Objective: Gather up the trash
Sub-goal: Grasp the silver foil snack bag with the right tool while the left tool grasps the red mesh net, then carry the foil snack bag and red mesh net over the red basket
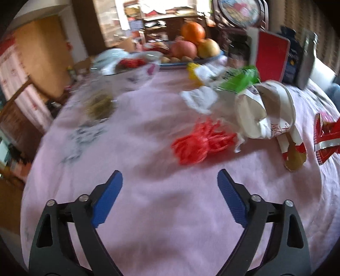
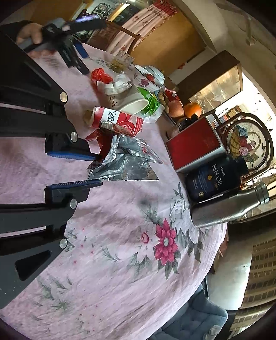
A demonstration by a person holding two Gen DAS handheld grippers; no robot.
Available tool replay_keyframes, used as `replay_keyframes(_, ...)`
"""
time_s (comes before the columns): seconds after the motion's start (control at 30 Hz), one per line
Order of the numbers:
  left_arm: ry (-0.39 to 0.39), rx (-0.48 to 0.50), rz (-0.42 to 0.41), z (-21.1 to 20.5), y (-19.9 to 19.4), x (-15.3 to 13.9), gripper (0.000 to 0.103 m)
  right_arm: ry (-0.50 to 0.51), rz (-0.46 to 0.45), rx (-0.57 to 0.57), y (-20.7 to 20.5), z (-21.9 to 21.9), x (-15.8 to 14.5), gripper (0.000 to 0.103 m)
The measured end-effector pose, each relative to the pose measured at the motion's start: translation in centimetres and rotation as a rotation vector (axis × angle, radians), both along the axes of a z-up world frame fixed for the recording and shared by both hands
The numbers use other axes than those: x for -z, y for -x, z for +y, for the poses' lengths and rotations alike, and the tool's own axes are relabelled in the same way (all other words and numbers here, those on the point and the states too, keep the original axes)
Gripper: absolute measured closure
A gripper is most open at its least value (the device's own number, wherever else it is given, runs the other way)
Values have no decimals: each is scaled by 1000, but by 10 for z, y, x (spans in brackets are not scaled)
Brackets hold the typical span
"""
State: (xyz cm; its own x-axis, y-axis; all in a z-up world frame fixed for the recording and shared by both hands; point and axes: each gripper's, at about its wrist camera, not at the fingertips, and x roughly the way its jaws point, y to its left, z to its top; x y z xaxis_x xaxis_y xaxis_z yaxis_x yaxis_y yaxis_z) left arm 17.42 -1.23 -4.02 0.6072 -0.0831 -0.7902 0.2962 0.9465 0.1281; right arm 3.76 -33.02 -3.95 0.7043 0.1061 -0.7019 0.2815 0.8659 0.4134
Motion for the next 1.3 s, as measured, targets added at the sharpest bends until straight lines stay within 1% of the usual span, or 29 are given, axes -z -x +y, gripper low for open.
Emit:
replay_keyframes(0.07, -4, 47, 10, -7, -8, 3, 20, -6, 2, -4, -1, -1, 0, 84)
replay_keyframes(0.1, -17, 72, 10, -11, -11, 5, 25, -10, 3, -6, -2, -1, 1, 84)
replay_keyframes(0.13, -47, 94, 7, -17, -15, 8, 28, -10, 4, -10, -3, -1, 1, 84)
replay_keyframes(0.2, -59, 132, 29, -22, -22, 13, 44, -5, 5, -11, -4, -1, 1, 84)
replay_keyframes(0.27, -54, 161, 55, -26, -28, 17, 48, -6, 8, -15, -5, 0, 1, 84)
replay_keyframes(0.33, -45, 188, 51, -27, -32, 17, 54, -5, 11, -18, -7, 1, 2, 84)
replay_keyframes(0.37, -49, 195, 48, -28, -33, 18, 60, -6, 11, -19, -7, 2, 2, 84)
replay_keyframes(0.4, -54, 203, 52, -28, -33, 19, 70, -8, 11, -21, -8, 3, 2, 84)
replay_keyframes(0.43, -51, 206, 61, -28, -32, 19, 75, -8, 9, -22, -8, 4, 1, 84)
replay_keyframes(0.47, -43, 206, 61, -27, -31, 18, 77, -7, 8, -25, -8, 6, 0, 84)
replay_keyframes(0.6, -16, 209, 61, -23, -15, 11, 80, 11, -4, -42, -6, 14, -5, 84)
replay_keyframes(0.8, 30, 192, 51, -7, 25, -4, 80, 30, -27, -53, 6, 23, -17, 84)
replay_keyframes(0.9, 51, 166, 51, 3, 41, -11, 80, 42, -39, -60, 13, 29, -24, 84)
replay_keyframes(0.97, 50, 153, 41, 10, 52, -15, 80, 63, -51, -65, 17, 36, -29, 84)
replay_keyframes(1.1, 43, 100, 23, 25, 69, -22, 80, 80, -73, -97, 23, 52, -36, 84)
replay_keyframes(1.3, 64, -25, 2, 56, 92, -25, 80, 105, -73, -211, 26, 96, -40, 84)
